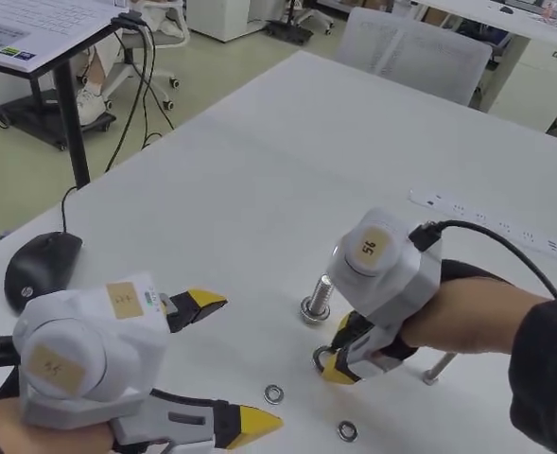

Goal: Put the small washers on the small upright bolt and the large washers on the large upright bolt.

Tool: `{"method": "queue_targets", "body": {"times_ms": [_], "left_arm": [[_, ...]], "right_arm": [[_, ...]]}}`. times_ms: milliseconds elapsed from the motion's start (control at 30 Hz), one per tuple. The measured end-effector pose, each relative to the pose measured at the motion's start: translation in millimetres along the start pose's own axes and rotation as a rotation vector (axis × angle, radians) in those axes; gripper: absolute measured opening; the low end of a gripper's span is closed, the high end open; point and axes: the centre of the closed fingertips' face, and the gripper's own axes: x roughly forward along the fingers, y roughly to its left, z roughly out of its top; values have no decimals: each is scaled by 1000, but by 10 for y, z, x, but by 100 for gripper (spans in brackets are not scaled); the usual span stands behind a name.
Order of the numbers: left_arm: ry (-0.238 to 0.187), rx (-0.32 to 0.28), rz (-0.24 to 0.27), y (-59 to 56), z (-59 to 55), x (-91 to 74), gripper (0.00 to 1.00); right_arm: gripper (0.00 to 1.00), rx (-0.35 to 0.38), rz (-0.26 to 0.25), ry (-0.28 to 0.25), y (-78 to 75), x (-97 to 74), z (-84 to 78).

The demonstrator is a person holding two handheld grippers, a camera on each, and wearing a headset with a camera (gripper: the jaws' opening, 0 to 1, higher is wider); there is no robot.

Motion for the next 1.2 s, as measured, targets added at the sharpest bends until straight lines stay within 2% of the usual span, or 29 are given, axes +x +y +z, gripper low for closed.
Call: {"method": "queue_targets", "body": {"times_ms": [433,667,1200], "left_arm": [[7,1,-9,-12,2,26,76],[11,4,-14,-24,3,36,75],[8,12,-20,-31,37,64,75]], "right_arm": [[24,-9,-30,-8,-47,-189,-1],[24,-10,-40,-30,-63,-330,38],[24,-13,-106,-64,-209,-597,96]]}}
